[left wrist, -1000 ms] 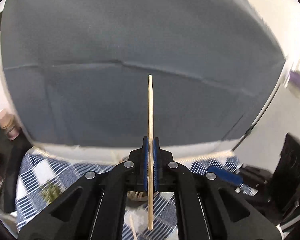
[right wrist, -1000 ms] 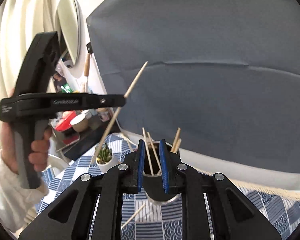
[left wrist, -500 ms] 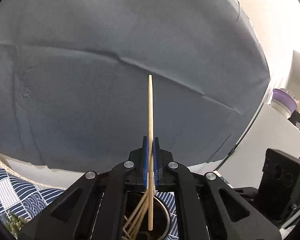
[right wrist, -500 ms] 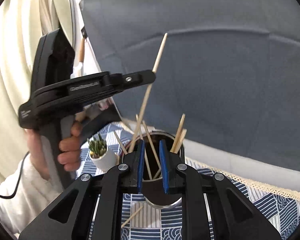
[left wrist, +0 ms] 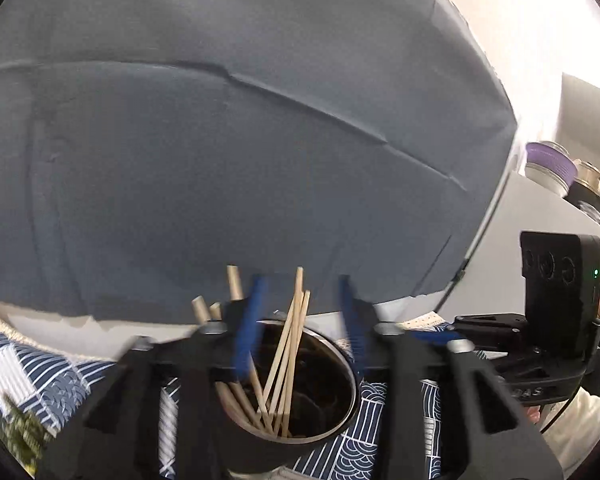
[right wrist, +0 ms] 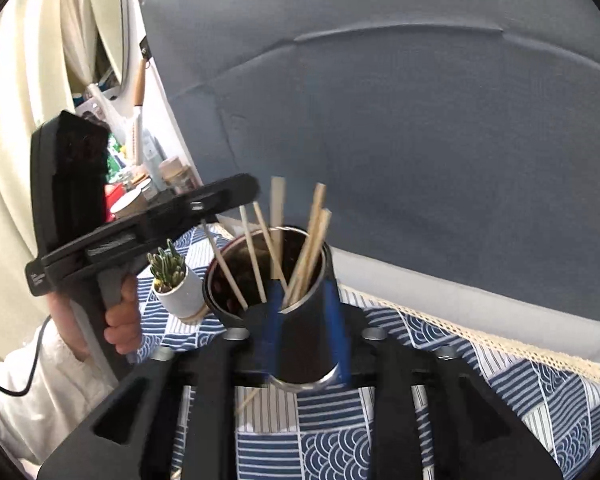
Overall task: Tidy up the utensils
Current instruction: 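Move both open tools down toward the final two loose sticks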
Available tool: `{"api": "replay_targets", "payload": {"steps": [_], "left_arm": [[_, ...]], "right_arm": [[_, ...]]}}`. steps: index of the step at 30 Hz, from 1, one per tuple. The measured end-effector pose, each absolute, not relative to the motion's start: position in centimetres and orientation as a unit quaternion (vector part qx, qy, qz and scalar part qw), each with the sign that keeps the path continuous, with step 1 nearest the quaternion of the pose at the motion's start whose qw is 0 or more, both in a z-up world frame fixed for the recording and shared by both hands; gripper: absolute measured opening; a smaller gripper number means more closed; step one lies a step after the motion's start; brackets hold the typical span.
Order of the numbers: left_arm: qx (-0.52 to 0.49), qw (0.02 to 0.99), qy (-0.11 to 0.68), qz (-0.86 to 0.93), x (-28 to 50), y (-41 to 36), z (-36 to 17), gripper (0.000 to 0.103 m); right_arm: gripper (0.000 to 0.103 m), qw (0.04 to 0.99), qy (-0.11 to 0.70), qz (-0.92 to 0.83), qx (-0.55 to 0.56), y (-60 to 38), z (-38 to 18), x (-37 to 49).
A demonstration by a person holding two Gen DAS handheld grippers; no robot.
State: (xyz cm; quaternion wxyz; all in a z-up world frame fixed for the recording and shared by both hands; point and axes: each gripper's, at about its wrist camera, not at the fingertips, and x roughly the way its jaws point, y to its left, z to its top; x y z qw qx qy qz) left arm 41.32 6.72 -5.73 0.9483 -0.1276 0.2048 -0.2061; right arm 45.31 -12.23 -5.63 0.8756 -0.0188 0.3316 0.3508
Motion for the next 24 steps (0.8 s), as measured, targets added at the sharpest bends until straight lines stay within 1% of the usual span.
{"api": "replay_targets", "payload": {"steps": [2,3,4,6,7,8,10,11,15,20,24], "left_arm": [[-0.131,0.949,0.208,-0.198,40.3,6.9,-5.8,0.061],[-0.129,0.95,0.211,-0.193,39.9,7.1,-5.7,0.071],[-0.125,0.95,0.216,-0.187,39.5,7.2,-5.7,0.075],[-0.109,0.953,0.225,-0.173,38.3,7.3,-5.6,0.086],[-0.1,0.954,0.229,-0.167,37.8,7.1,-5.6,0.09],[-0.094,0.954,0.234,-0.162,37.4,7.1,-5.6,0.097],[-0.084,0.954,0.242,-0.156,36.3,7.0,-5.9,0.097],[-0.083,0.951,0.252,-0.157,35.9,7.0,-6.1,0.097],[-0.086,0.942,0.291,-0.141,34.8,7.4,-7.6,0.097],[-0.085,0.915,0.37,-0.136,34.2,7.5,-11.0,0.097],[-0.078,0.9,0.409,-0.128,33.1,7.4,-13.6,0.097]], "right_arm": [[0.052,0.876,0.335,0.346,-0.022,-12.7,-5.7,44.8],[0.056,0.876,0.338,0.344,-0.023,-13.3,-5.9,44.7],[0.064,0.876,0.341,0.339,-0.028,-13.4,-6.0,44.3],[0.066,0.877,0.345,0.334,-0.034,-13.8,-6.2,43.6],[0.071,0.875,0.35,0.331,-0.039,-14.0,-6.3,43.2],[0.076,0.875,0.353,0.327,-0.043,-13.9,-6.4,42.9],[0.08,0.873,0.359,0.325,-0.052,-14.3,-6.9,41.8],[0.086,0.87,0.365,0.326,-0.056,-14.3,-7.1,41.4],[0.087,0.858,0.387,0.325,-0.087,-14.2,-8.7,39.5],[0.087,0.809,0.459,0.354,-0.094,-14.3,-12.6,37.9],[0.087,0.795,0.486,0.346,-0.11,-14.5,-15.0,36.5]]}}
